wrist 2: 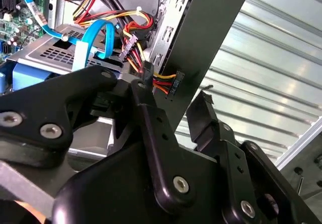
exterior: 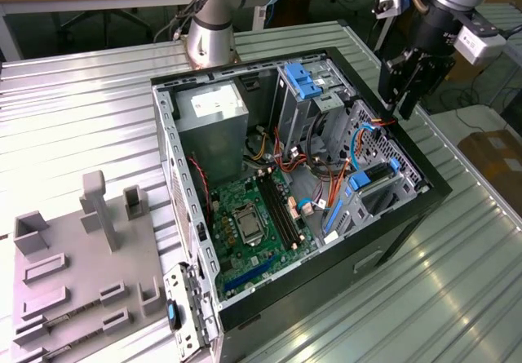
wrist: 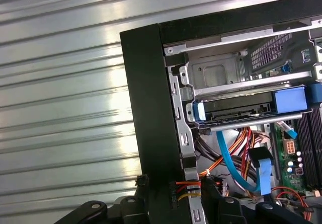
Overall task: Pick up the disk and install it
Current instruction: 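Insert the first disk wire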
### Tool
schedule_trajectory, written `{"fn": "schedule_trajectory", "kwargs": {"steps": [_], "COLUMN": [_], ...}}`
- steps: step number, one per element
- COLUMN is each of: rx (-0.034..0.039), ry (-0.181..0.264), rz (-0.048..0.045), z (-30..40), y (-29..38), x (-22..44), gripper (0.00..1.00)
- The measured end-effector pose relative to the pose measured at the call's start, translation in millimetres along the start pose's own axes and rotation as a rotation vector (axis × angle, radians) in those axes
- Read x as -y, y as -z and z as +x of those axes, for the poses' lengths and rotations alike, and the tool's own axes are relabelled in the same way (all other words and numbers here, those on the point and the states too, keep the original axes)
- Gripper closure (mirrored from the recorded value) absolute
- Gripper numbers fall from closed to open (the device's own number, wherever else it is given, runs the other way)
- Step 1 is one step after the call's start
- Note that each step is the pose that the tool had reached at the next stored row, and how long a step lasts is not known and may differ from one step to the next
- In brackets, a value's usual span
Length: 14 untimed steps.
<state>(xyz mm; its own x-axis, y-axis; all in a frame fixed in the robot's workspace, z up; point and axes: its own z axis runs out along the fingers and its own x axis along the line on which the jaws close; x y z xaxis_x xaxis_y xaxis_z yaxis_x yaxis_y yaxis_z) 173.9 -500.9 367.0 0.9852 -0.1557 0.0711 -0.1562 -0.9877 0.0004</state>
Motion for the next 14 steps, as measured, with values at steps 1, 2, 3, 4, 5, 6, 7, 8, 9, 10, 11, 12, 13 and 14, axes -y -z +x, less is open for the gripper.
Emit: {"fn": "schedule_trajectory", "kwargs": {"steps": [1,2,3,4,5,6,7,8,9,10,11,12,13,14], "rx": [0.0000,-0.0001,-0.0001,-0.0001,-0.0001,-0.0001,-0.0001,-0.0004,-0.0004,-0.0005,-0.0005,-0.0004,-0.0005,-0.0005], "ry": [0.000,0.000,0.000,0.000,0.000,0.000,0.000,0.000,0.000,0.000,0.000,0.000,0.000,0.000], "rz": [-0.0001,-0.0001,-0.0002,-0.0003,-0.0004,-0.0004,-0.0003,-0.0003,-0.0002,-0.0004,-0.0004,-0.0004,-0.0004,-0.0005], "z": [0.0,0.0,-0.1,-0.1,-0.1,-0.1,-0.1,-0.1,-0.1,-0.1,-0.1,-0.1,-0.1,-0.1], "y": [-0.5,-0.7,-1.0,-1.3,-1.4,-1.4,-1.5,-1.5,-1.5,-1.5,-1.5,-1.5,-1.5,-1.4], "x": [0.0,0.0,0.0,0.0,0.0,0.0,0.0,-0.1,-0.1,-0.1,-0.1,-0.1,-0.1,-0.1], "gripper": [0.54,0.54,0.61,0.61,0.61,0.61,0.61,0.61,0.61,0.61,0.61,0.62,0.69,0.75]}}
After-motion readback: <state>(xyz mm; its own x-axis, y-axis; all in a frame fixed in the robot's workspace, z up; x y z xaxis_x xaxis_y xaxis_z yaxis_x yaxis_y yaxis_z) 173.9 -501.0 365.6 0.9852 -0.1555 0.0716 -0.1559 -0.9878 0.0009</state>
